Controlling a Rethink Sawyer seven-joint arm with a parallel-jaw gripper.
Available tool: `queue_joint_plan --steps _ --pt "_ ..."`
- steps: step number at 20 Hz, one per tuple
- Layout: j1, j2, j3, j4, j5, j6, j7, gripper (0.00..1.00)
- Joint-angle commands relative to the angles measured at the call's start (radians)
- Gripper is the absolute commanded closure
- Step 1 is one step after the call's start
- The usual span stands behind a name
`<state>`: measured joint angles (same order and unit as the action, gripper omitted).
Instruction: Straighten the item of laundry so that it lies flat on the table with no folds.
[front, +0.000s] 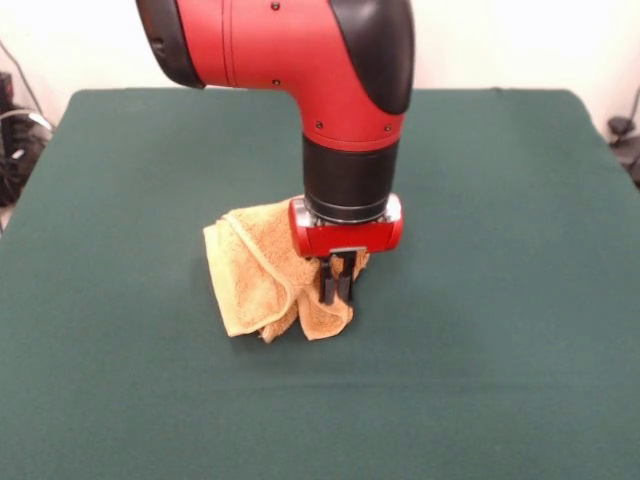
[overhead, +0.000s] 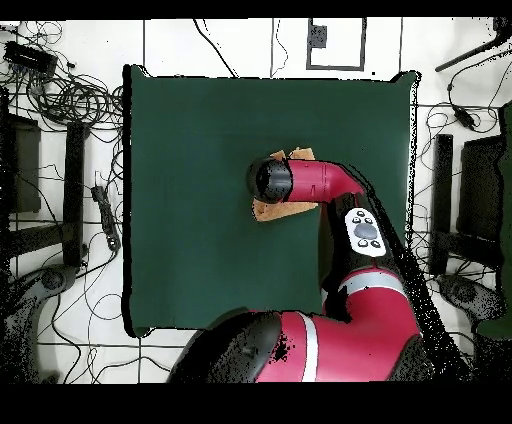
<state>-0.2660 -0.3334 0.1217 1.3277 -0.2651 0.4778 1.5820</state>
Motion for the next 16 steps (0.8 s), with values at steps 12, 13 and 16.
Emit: queue_joint_plan --steps 12,13,16 --pt "0.109 0.036 0.043 0.087 0.017 -0.077 0.183 1.00" --pt "0.117 0.033 0.039 0.090 0.020 -0.081 0.190 1.00" --pt "0.153 0.019 0.013 0.105 0.032 -0.094 0.230 1.00"
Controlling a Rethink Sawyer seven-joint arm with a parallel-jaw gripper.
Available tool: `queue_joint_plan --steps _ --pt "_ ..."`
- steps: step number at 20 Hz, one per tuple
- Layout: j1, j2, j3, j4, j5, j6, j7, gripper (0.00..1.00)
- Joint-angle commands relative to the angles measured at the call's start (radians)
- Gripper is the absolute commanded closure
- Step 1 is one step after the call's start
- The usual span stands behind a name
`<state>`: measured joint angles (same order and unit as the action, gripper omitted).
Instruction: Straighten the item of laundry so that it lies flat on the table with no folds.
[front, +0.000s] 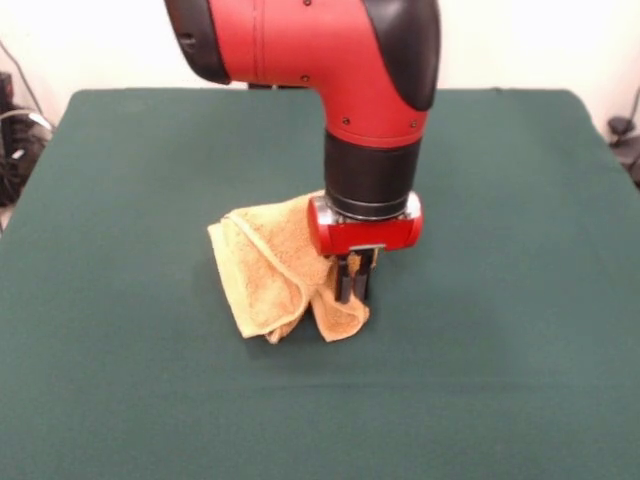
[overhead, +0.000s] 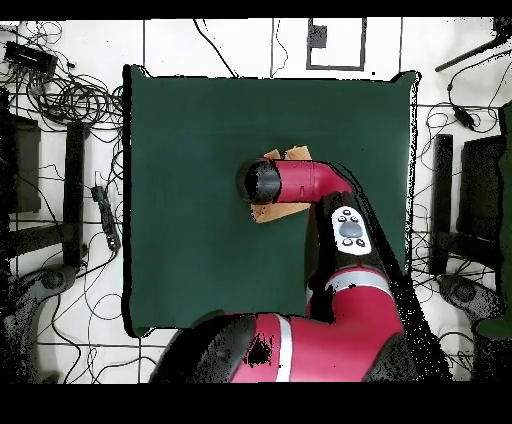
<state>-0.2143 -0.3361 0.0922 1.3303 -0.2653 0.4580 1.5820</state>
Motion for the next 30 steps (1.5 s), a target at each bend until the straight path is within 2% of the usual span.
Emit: queue_joint_plan --steps 1,6,16,23,30 --pt "0.115 0.018 0.034 0.107 0.039 -0.077 0.245 1.00" --pt "0.179 0.011 -0.011 0.112 0.078 -0.088 0.306 1.00" --pt "0.265 0.002 -0.076 0.116 0.160 -0.083 0.342 1.00" --pt "0.284 0.002 -0.087 0.126 0.195 -0.085 0.332 1.00" --pt "0.269 -0.032 -0.048 0.165 0.228 -0.073 0.311 1.00"
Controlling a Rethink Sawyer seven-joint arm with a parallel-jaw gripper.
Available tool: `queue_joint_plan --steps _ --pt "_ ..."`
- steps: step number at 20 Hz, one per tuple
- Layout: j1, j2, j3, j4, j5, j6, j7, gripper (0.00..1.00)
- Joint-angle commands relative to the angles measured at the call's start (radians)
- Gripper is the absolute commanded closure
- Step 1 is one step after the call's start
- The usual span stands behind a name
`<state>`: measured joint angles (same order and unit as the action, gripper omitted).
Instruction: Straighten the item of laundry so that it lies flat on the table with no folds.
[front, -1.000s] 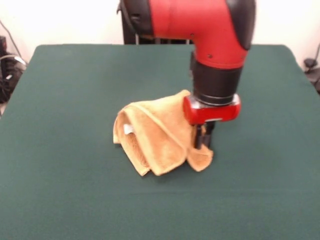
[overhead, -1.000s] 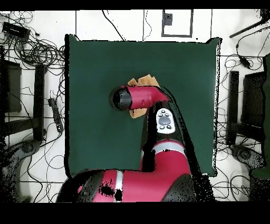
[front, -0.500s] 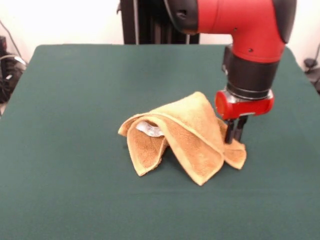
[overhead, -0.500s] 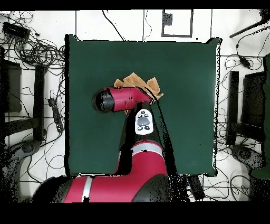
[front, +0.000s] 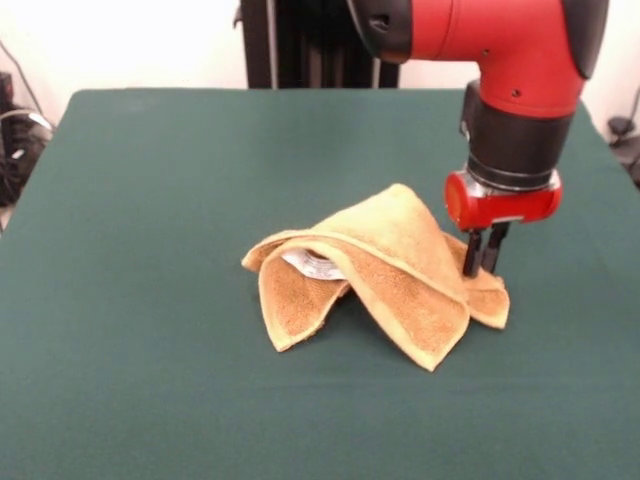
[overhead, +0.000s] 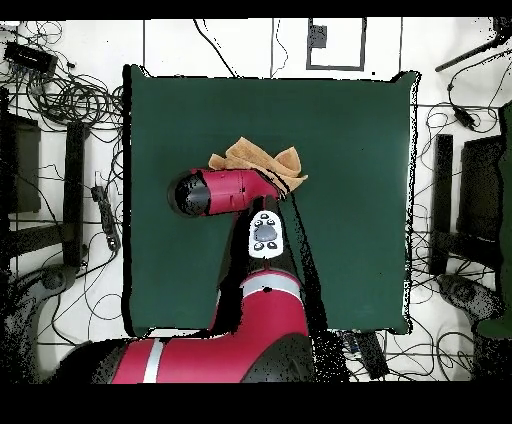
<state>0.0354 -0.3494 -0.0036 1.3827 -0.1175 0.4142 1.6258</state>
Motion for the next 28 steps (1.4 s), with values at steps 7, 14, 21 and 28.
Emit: queue_joint_plan --steps 7,14,21,28 --pt "0.094 -0.038 0.028 0.099 0.120 0.001 0.295 1.00" --pt "0.180 -0.042 -0.019 0.097 0.172 0.015 0.344 1.00" --pt "0.181 -0.037 -0.014 0.128 0.208 -0.019 0.304 1.00" --pt "0.164 -0.017 -0.021 0.171 0.242 -0.095 0.327 0.00"
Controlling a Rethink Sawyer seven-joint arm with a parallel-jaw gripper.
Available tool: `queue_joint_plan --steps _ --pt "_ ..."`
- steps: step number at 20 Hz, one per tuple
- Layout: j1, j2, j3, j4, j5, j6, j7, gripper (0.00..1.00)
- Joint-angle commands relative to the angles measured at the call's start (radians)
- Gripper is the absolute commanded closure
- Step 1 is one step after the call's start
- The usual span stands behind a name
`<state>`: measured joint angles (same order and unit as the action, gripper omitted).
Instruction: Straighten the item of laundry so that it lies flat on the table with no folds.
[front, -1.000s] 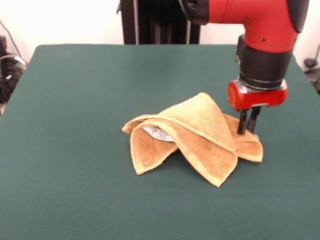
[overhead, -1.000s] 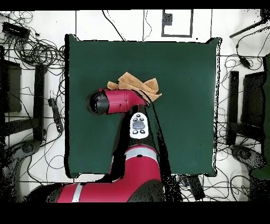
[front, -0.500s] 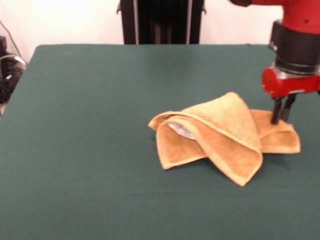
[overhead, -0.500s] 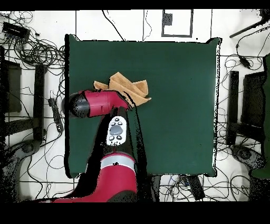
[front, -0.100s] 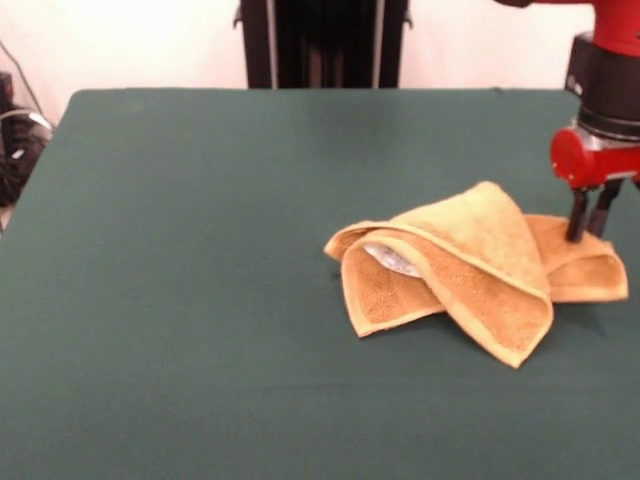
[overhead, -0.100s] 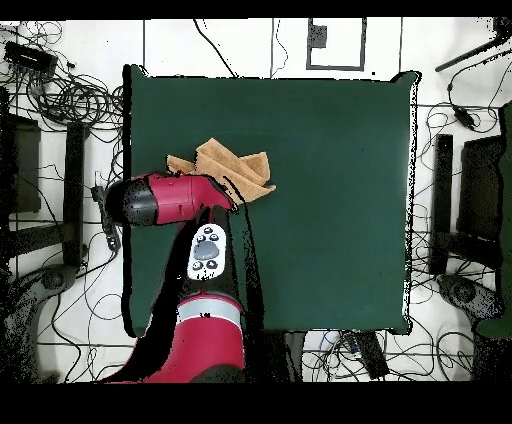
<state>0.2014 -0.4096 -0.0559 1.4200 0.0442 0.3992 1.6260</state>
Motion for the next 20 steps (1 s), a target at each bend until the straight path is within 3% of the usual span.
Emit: queue_joint_plan --steps 1,12,16,20 --pt "-0.004 0.044 0.032 0.135 0.080 -0.077 0.321 0.00" --pt "-0.003 0.041 0.014 0.138 0.089 -0.122 0.292 0.00" --pt "0.010 0.039 -0.010 0.058 0.051 -0.054 0.216 0.00" --pt "-0.006 0.043 -0.021 -0.063 0.090 0.062 0.218 0.00"
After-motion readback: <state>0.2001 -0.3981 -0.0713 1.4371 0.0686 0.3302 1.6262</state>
